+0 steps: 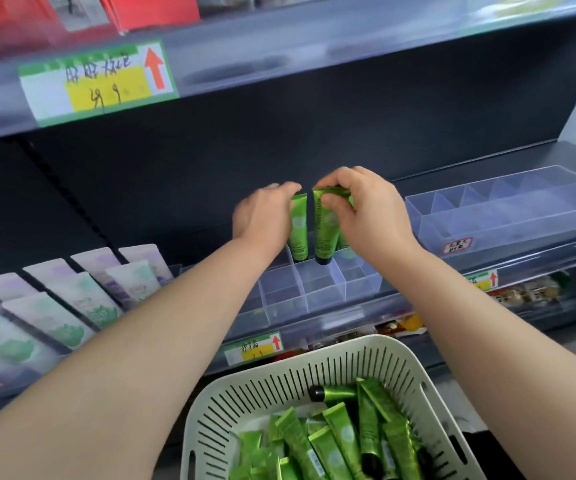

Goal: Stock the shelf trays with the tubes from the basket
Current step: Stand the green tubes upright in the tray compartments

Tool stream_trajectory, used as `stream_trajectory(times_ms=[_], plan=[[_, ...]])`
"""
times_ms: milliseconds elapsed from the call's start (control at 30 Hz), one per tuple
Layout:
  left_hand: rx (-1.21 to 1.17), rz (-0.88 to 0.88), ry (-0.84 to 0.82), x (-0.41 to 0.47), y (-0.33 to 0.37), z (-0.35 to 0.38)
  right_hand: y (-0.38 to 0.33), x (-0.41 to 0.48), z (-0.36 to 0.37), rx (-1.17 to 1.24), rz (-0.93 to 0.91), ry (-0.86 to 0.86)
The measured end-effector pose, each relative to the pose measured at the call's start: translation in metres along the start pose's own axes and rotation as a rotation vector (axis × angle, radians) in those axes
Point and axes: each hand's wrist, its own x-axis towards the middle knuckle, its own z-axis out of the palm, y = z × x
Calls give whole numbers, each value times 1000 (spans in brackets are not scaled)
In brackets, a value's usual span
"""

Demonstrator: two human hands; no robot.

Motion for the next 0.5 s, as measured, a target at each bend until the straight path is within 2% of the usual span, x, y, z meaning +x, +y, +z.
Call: stream_trajectory(times_ms=[233,500], plan=[[-57,54,106,-30,-24,-18,-8,20,22,-148,-47,-39],[-40,46,50,-44,-28,-25,4,17,48,-332,4,-186]])
